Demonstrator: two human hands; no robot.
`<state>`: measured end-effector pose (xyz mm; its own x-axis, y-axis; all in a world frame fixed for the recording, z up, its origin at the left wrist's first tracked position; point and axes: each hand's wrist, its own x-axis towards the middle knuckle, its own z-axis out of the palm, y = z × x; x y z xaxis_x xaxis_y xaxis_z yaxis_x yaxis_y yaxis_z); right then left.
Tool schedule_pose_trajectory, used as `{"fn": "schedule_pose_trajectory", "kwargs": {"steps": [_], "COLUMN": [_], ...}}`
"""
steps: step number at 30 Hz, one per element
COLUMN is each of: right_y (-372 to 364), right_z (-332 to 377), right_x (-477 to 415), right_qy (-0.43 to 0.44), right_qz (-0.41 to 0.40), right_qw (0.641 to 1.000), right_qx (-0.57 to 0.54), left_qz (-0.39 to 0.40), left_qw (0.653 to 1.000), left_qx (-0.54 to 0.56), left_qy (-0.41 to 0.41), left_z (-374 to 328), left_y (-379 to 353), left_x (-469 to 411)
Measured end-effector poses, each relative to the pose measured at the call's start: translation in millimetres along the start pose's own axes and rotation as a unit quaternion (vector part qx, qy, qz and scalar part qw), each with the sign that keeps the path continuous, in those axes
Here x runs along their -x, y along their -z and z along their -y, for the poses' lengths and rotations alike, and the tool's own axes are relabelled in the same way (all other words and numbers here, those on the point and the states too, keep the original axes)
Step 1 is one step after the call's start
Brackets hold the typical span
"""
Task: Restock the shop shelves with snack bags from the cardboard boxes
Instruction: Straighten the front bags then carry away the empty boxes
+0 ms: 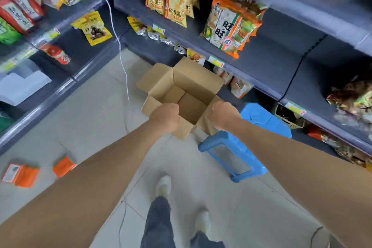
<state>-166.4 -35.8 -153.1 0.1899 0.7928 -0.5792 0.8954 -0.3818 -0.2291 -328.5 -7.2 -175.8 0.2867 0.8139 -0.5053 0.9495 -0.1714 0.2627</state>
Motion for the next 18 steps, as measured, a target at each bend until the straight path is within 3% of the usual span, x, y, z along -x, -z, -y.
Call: {"fn": "schedule_pose_trajectory", "kwargs": {"steps": [11,15,18], "right_y": [-132,-186,-225], "right_z": [-37,-54,-67], "right_x": [-231,-304,-348], "right_qy": [-0.139,-0.162,-0.179], "right_qz": [0.077,0.065,0.053], "right_qw": [0.985,0.981,0.977], "right_qx": [-0.064,-0.088,-0.107], "left_qz": [0.060,0.068,0.056], "left_qw": [0.990,0.959,0.916], "left_qx": [0.084,0.195,0.289], "left_qy": [0.100,0.193,0.271], "left_z": [67,83,90], "left_y": [-148,-212,-249], "left_x": [-239,-307,-342]}}
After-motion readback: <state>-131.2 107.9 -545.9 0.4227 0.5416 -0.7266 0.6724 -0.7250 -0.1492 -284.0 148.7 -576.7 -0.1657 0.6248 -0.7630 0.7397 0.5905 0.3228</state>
